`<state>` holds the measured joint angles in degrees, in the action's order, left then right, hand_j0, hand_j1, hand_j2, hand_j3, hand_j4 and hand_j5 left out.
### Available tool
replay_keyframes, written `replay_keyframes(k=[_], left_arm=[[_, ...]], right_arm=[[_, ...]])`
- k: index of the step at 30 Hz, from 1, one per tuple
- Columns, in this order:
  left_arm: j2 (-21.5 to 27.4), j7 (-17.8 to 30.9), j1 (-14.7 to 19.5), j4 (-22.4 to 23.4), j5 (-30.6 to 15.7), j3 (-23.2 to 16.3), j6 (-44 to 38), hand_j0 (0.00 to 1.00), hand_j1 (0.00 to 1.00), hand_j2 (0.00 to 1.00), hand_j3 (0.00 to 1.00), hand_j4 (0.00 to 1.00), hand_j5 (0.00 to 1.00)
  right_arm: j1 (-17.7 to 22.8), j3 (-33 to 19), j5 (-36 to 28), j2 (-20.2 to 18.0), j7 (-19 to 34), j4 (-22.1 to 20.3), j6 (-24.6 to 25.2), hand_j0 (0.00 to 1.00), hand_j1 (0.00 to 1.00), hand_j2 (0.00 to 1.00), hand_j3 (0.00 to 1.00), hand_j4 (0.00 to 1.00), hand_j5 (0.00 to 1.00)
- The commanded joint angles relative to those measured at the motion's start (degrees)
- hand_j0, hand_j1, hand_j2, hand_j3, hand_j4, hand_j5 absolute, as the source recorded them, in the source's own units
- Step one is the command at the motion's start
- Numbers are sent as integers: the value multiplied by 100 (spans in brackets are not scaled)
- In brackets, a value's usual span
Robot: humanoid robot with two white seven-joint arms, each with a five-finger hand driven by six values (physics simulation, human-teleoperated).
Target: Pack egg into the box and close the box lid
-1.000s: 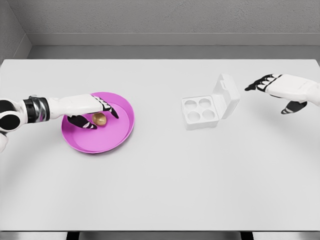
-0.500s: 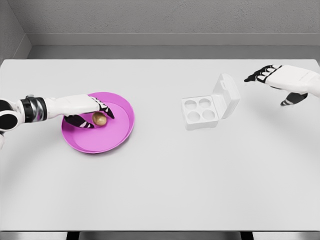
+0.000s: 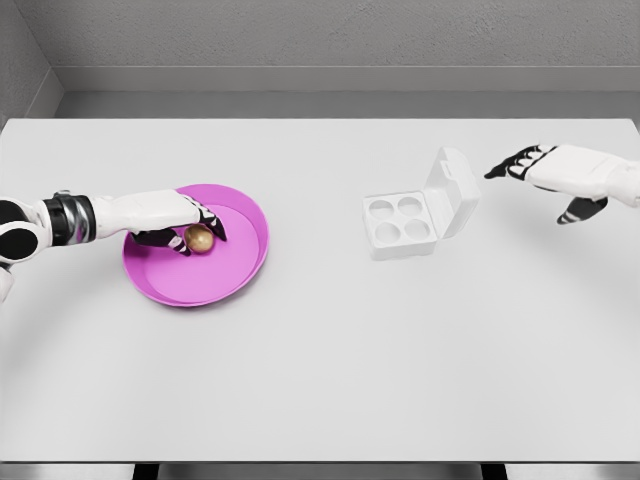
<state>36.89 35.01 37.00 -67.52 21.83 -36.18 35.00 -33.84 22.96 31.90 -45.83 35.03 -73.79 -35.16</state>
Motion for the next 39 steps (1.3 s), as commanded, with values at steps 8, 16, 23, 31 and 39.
replay_keyframes(k=[8, 16, 23, 31, 39], left_arm=[[20, -1, 9, -51, -3, -3, 0, 46, 46, 46, 46, 46, 46], [29, -1, 176, -86, -38, -3, 0, 36, 36, 36, 36, 36, 36], [-138, -3, 193, -148, -47, -12, 0, 35, 35, 35, 35, 35, 35], [-200, -12, 211, -692, -56, -20, 0, 35, 35, 35, 35, 35, 35], [-780, -3, 536, -745, -47, -354, 0, 35, 35, 35, 35, 35, 35]], right_arm=[[9, 59, -17, -4, -3, 84, 16, 100, 100, 100, 100, 100, 100], [0, 77, -17, 4, -3, 76, 16, 100, 100, 100, 100, 100, 100], [0, 77, -17, 13, -3, 76, 16, 100, 100, 100, 100, 100, 100], [0, 77, -17, 22, -3, 67, 16, 100, 100, 100, 100, 100, 100], [0, 77, -26, 22, -3, 58, 16, 100, 100, 100, 100, 100, 100]])
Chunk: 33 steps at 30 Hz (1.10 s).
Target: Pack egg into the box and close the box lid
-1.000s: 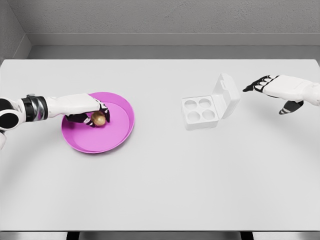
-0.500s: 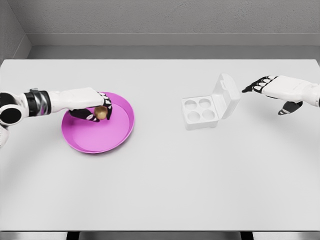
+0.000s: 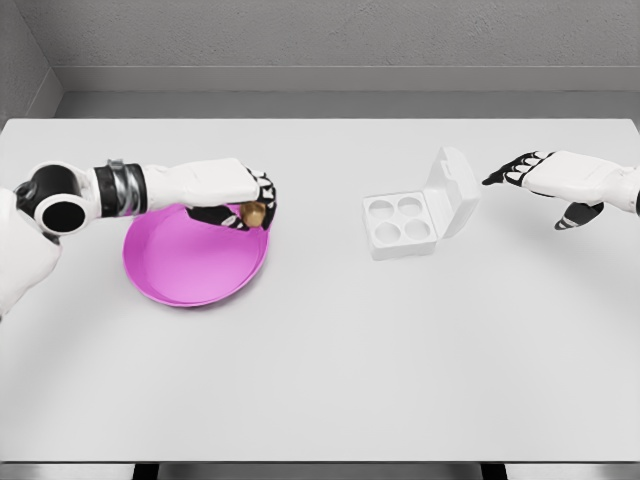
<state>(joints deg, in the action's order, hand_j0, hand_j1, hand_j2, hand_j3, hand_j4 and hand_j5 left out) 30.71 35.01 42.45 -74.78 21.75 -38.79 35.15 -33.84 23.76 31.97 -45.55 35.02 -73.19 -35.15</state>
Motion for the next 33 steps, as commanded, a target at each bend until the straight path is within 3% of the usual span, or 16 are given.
replay_keyframes(k=[1, 7, 11, 16, 18, 25, 30, 33], left_arm=[[-241, -3, 0, -11, -40, -120, -15, 35, 35, 35, 35, 35, 35], [-759, -1, 307, 121, -5, -287, -15, 34, 34, 34, 34, 34, 34], [-1506, -1, 677, 859, 13, -481, -15, 34, 34, 34, 34, 34, 34], [-2254, -1, 870, 1176, 31, -498, -15, 34, 34, 34, 34, 34, 34], [-2465, -1, 1002, 1501, 31, -604, -15, 34, 34, 34, 34, 34, 34], [-2465, -1, 1028, 1703, 31, -613, -15, 34, 34, 34, 34, 34, 34], [-2553, -1, 1037, 2257, 31, -613, -15, 35, 35, 35, 35, 35, 35], [-2570, -1, 1063, 2275, 22, -613, -15, 36, 36, 36, 36, 36, 36]], right_arm=[[0, -3, -33, -6, -2, -2, 15, 100, 100, 100, 100, 100, 100], [0, -3, -33, -6, -2, -2, 15, 100, 100, 100, 100, 100, 100], [0, -3, -33, -6, -2, -2, 15, 100, 100, 100, 100, 100, 100], [0, -3, -50, -6, -2, -20, 15, 100, 100, 100, 100, 100, 100], [-9, -3, -59, 3, -2, -20, 15, 100, 100, 100, 100, 100, 100], [-9, -3, -50, 3, -2, -20, 15, 100, 100, 100, 100, 100, 100], [-9, -3, -50, 3, -2, -20, 15, 100, 100, 100, 100, 100, 100], [0, -3, -59, 3, -2, -20, 15, 100, 100, 100, 100, 100, 100]])
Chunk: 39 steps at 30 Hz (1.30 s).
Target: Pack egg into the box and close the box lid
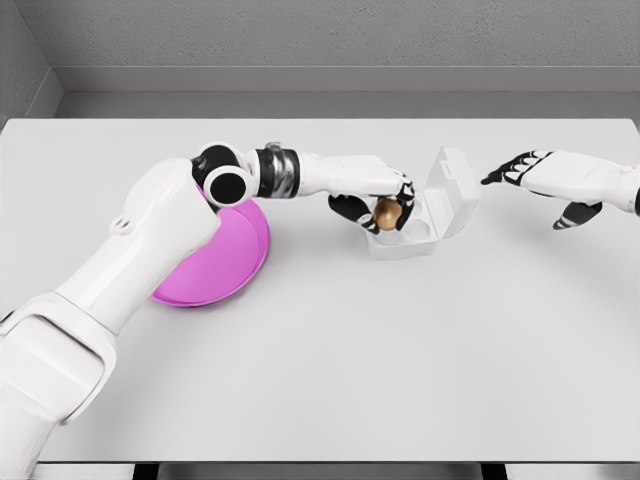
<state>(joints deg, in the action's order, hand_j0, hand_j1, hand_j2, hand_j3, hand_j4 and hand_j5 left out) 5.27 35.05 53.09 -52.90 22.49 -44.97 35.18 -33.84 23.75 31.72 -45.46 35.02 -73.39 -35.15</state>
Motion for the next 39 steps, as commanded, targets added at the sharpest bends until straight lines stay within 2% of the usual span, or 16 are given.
replay_keyframes(k=[1, 4, 10, 27, 35, 36, 37, 39], left_arm=[[-52, -5, 0, 87, -52, 15, -18, 36, 36, 36, 36, 36, 36], [-79, -5, 9, 78, -52, 15, -18, 36, 36, 36, 36, 36, 36], [-70, -5, 0, 95, -69, 15, -18, 51, 51, 51, 51, 51, 51], [-70, -5, -18, 192, -113, -20, -18, 73, 73, 73, 73, 73, 73], [-61, -5, -18, 219, -122, -20, -18, 76, 76, 76, 76, 76, 76], [-44, -5, -18, 210, -140, -20, -18, 82, 82, 82, 82, 82, 82], [18, -5, 9, 166, -289, -20, -18, 96, 96, 96, 96, 96, 96], [431, -5, 105, 60, -772, -20, -18, 100, 100, 100, 100, 100, 100]], right_arm=[[0, -2, -25, -6, -2, 0, 15, 100, 100, 100, 100, 100, 100], [0, -11, -25, -6, -2, -9, 15, 100, 100, 100, 100, 100, 100], [0, -11, -34, -6, -2, -9, 15, 100, 100, 100, 100, 100, 100], [-9, -11, -34, -6, -2, -27, 15, 100, 100, 100, 100, 100, 100], [0, -2, -34, -6, -2, -71, 15, 100, 100, 100, 100, 100, 100], [0, -2, -34, -6, -2, -71, 15, 100, 100, 100, 100, 100, 100], [0, -2, -34, -6, -2, -71, 15, 100, 100, 100, 100, 100, 100], [0, -2, -34, -6, -2, -79, 15, 100, 100, 100, 100, 100, 100]])
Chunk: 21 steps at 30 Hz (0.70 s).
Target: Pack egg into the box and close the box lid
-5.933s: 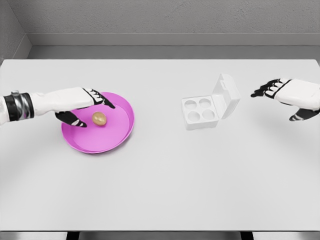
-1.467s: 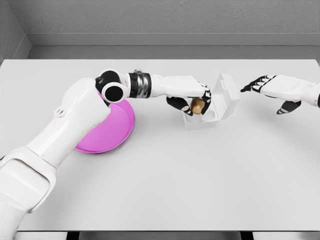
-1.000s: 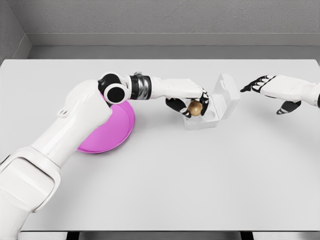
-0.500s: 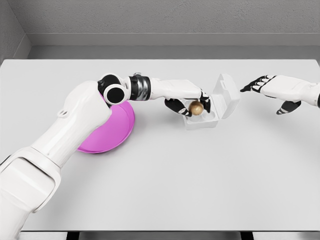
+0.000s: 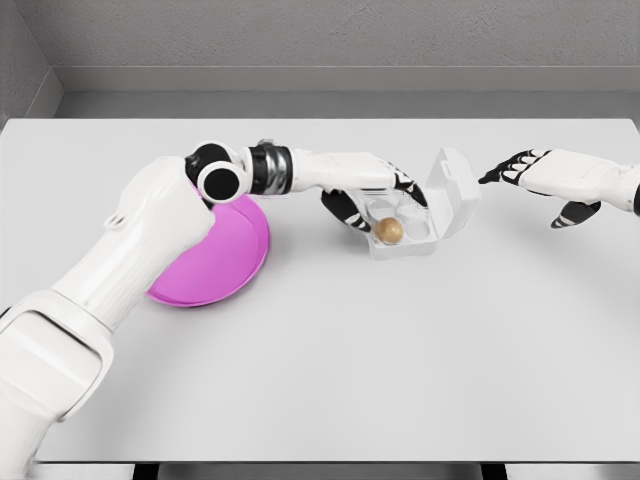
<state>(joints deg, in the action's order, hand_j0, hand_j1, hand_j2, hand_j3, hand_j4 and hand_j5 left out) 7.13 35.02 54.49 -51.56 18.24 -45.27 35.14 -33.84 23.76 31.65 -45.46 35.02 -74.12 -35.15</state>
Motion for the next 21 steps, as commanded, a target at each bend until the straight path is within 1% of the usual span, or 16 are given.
replay_keyframes(k=[1, 2, 3, 4, 5, 7, 9, 14, 21], left_arm=[[455, -2, 0, -109, -601, 18, -14, 100, 100, 100, 100, 100, 100], [1035, -2, 61, -240, -1059, 18, -14, 100, 100, 100, 100, 100, 100], [1624, -2, 62, -846, -1077, 18, -14, 100, 100, 100, 100, 100, 100], [1914, -2, 18, -1128, -1068, 9, -14, 100, 100, 100, 100, 100, 100], [1871, -2, -114, -1312, -1068, -8, -14, 100, 100, 100, 100, 100, 100], [1967, -2, -123, -1612, -1059, -35, -14, 100, 100, 100, 100, 100, 100], [2178, -2, -123, -1620, -1094, -26, -14, 100, 100, 100, 100, 100, 100], [2187, -2, -141, -1629, -1094, -26, -14, 100, 100, 100, 100, 100, 100], [2179, -2, -141, -1629, -1094, -35, -14, 100, 100, 100, 100, 100, 100]], right_arm=[[0, -3, -27, -6, -2, -6, 15, 100, 100, 100, 100, 100, 100], [9, -3, -27, -6, -2, -6, 15, 100, 100, 100, 100, 100, 100], [0, -3, -27, -6, -2, -6, 15, 100, 100, 100, 100, 100, 100], [0, -3, -27, -6, -2, -15, 15, 100, 100, 100, 100, 100, 100], [9, -3, -27, -6, -2, -68, 15, 100, 100, 100, 100, 100, 100], [9, 85, -27, 2, -2, -94, 15, 100, 100, 100, 100, 100, 100], [18, 155, -27, 55, -2, -138, 15, 100, 100, 100, 100, 100, 100], [26, 156, -27, 64, -2, -234, 15, 100, 100, 100, 100, 100, 100], [88, 164, -27, 64, -2, -489, 15, 100, 100, 100, 100, 100, 100]])
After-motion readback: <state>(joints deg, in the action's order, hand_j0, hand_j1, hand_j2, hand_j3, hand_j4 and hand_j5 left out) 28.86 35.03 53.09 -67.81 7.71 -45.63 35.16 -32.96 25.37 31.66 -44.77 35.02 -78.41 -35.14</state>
